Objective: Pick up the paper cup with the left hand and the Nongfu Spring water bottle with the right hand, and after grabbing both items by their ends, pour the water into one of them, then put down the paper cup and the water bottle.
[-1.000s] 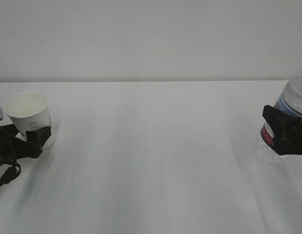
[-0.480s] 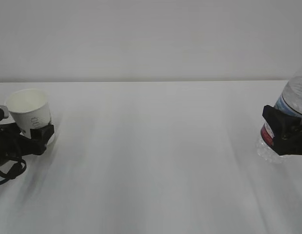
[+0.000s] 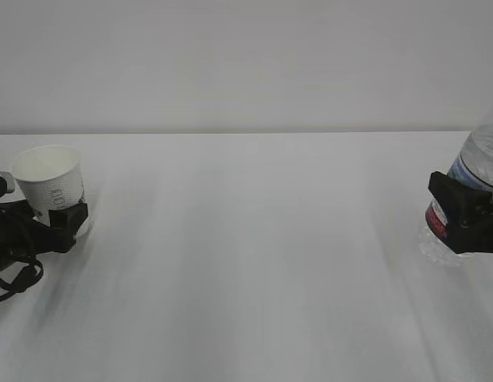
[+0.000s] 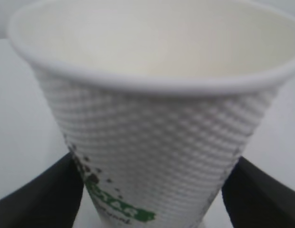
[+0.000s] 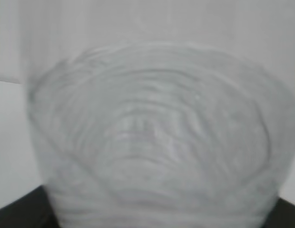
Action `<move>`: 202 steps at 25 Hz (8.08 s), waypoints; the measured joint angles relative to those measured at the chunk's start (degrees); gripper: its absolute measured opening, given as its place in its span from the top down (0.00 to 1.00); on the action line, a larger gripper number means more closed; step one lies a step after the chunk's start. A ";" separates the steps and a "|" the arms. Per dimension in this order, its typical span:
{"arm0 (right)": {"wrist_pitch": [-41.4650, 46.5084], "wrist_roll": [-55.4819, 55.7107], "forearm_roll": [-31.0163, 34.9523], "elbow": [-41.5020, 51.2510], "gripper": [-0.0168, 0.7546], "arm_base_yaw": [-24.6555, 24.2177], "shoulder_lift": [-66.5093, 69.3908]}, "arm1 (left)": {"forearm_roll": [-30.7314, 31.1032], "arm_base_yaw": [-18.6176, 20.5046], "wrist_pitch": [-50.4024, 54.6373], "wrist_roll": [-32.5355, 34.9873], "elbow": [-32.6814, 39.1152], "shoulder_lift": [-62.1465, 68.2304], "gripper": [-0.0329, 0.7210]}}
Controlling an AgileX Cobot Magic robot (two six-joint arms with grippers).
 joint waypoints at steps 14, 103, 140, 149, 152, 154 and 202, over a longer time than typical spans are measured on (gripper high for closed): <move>0.00 0.00 -0.04 0.00 0.35 0.00 0.00 | 1.68 0.00 0.00 0.00 -0.02 0.00 0.22; 32.33 8.08 -9.47 0.77 0.35 0.00 -32.05 | 42.71 -6.76 6.15 -25.54 15.76 -42.37 0.23; 37.67 13.79 -17.09 -1.25 0.35 0.00 -32.05 | 44.53 -24.15 16.07 -26.26 7.05 -39.18 0.23; 37.67 13.94 -17.21 -1.25 0.35 0.00 -32.05 | 48.20 -24.20 16.07 -27.65 3.98 -33.18 0.23; 37.67 14.12 -17.54 -1.25 0.35 0.00 -32.05 | 49.47 -24.20 15.83 -27.74 2.96 -31.96 0.23; 37.80 14.79 -18.63 -1.61 0.35 0.00 -32.05 | 49.86 -24.55 15.43 -27.74 2.34 -31.13 0.23; 37.07 36.94 -49.22 -8.11 0.35 0.04 -32.05 | 50.37 -33.80 15.67 -27.77 -2.02 -28.52 0.23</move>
